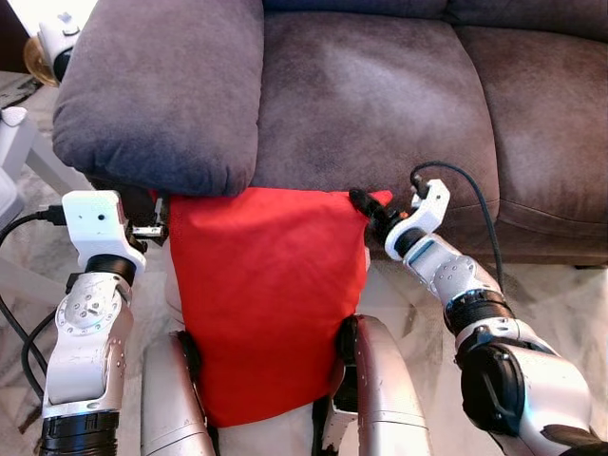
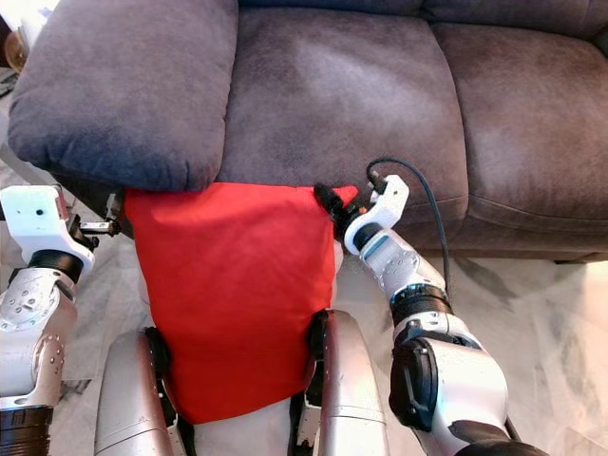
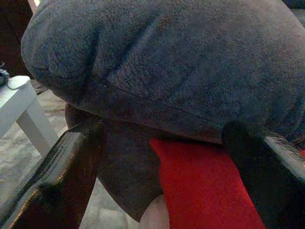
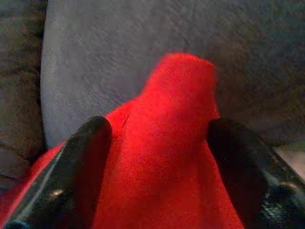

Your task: Move the pillow to the sofa from floor

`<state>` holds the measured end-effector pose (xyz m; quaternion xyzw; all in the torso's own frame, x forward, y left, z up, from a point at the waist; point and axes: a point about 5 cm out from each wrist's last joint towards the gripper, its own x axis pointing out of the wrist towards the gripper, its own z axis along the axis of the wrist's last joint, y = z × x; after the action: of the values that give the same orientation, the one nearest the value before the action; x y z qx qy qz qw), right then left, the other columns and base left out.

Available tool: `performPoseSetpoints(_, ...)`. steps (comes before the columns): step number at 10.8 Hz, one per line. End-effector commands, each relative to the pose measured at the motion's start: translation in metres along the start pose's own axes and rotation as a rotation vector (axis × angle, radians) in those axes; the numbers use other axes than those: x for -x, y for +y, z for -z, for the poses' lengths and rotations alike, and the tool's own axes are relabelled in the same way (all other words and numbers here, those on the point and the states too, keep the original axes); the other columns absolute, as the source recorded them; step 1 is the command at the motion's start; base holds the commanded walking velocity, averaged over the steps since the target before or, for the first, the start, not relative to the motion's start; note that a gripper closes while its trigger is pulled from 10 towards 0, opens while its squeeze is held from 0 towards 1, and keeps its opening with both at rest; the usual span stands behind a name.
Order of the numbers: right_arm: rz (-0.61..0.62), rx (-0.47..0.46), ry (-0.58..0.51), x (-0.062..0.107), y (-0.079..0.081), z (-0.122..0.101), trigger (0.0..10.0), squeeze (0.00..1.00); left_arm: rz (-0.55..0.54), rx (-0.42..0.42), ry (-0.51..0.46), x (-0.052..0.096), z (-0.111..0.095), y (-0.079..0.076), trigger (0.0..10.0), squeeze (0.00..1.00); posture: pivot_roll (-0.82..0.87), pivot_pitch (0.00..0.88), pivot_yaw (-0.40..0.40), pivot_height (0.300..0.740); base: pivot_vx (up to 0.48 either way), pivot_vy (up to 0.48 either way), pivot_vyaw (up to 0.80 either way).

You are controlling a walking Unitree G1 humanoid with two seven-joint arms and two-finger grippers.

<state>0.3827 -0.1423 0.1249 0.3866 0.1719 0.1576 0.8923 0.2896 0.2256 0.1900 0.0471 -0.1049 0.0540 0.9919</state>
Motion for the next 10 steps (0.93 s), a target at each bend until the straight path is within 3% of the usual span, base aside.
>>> performPoseSetpoints(1,0.034,-0.003,0.021,0.004,-0.010,0.006,0.0,0.00,-0.009,-0.005,0.002,0.001,-0.001,0.002,10.0,0.00,0.07,0.301,-0.167,0.523,0.000,0.000,0.00)
performPoseSetpoints(10,0.034,0.010,0.057,0.014,-0.026,0.019,0.0,0.00,0.006,0.018,0.003,-0.004,0.000,-0.008,10.0,0.00,0.06,0.279,-0.171,0.523,0.000,0.000,0.00)
